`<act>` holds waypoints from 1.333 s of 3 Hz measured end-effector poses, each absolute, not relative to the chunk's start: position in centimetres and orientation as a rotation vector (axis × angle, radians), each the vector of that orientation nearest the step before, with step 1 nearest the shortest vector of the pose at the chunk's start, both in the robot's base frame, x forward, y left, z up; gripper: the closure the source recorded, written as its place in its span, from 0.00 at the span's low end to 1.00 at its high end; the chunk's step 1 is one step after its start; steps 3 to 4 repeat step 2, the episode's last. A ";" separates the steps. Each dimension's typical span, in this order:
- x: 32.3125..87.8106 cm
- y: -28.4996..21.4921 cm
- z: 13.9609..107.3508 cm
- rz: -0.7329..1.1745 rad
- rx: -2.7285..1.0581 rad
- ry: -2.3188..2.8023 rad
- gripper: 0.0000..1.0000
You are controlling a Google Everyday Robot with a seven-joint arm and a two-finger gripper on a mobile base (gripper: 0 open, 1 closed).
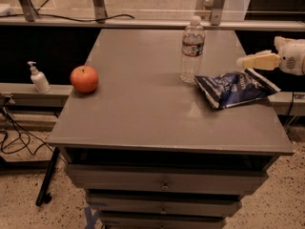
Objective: Move water bottle near blue chip bag
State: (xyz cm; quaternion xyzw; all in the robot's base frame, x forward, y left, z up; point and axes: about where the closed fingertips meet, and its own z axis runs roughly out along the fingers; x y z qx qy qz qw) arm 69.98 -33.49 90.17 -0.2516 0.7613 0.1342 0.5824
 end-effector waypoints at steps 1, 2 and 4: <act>70.4 -34.5 93.6 0.220 -0.690 1.734 0.00; 69.6 -37.3 102.0 0.056 -0.759 1.601 0.00; 69.6 -37.3 102.0 0.056 -0.759 1.601 0.00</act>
Offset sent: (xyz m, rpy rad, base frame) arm -0.0208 -0.0787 0.2282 -0.3699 -0.4319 -0.0162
